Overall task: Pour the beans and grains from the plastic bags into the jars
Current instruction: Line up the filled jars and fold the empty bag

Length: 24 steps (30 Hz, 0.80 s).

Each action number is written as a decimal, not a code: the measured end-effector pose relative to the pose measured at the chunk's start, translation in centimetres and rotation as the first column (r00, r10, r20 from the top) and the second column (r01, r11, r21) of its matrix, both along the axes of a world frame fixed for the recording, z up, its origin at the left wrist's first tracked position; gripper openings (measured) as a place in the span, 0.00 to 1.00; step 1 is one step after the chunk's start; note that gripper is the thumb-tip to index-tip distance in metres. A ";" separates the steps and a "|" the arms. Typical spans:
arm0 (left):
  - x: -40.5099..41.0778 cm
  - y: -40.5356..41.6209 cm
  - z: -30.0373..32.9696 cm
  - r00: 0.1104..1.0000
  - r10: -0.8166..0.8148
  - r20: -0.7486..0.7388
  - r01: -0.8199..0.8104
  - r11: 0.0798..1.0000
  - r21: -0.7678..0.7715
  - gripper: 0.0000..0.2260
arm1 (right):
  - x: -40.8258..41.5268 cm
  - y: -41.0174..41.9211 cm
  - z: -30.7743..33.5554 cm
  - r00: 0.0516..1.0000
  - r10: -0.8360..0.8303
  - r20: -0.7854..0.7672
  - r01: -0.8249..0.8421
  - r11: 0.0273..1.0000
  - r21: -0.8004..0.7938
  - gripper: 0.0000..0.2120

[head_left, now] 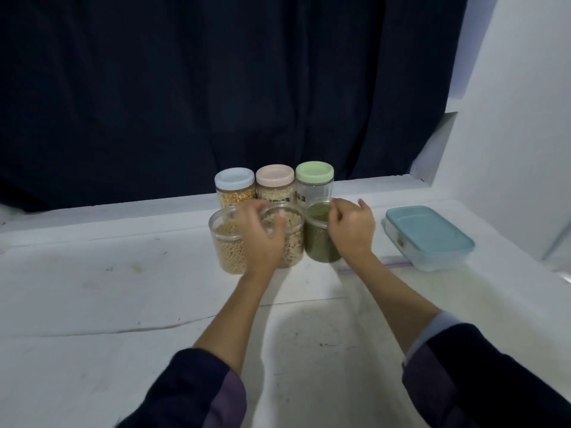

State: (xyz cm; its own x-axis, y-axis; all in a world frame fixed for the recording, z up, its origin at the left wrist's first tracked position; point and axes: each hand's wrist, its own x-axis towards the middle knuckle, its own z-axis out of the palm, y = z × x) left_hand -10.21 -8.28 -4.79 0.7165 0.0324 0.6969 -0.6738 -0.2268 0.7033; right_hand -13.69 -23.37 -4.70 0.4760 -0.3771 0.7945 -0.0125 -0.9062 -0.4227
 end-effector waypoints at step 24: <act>-9.0 -20.4 -2.8 0.376 -0.626 -0.683 0.308 0.780 -0.545 0.23 | -8.5 -13.8 -3.1 0.992 0.075 -0.103 -0.081 0.995 -0.051 0.24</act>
State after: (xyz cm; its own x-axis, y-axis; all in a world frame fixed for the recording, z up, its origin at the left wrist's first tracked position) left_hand -19.22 -28.69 -7.58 0.8885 -0.4268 -0.1689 0.2917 0.2410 0.9257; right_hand -22.16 -37.14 -7.81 0.5812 -0.2932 0.7591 0.0188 -0.9277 -0.3728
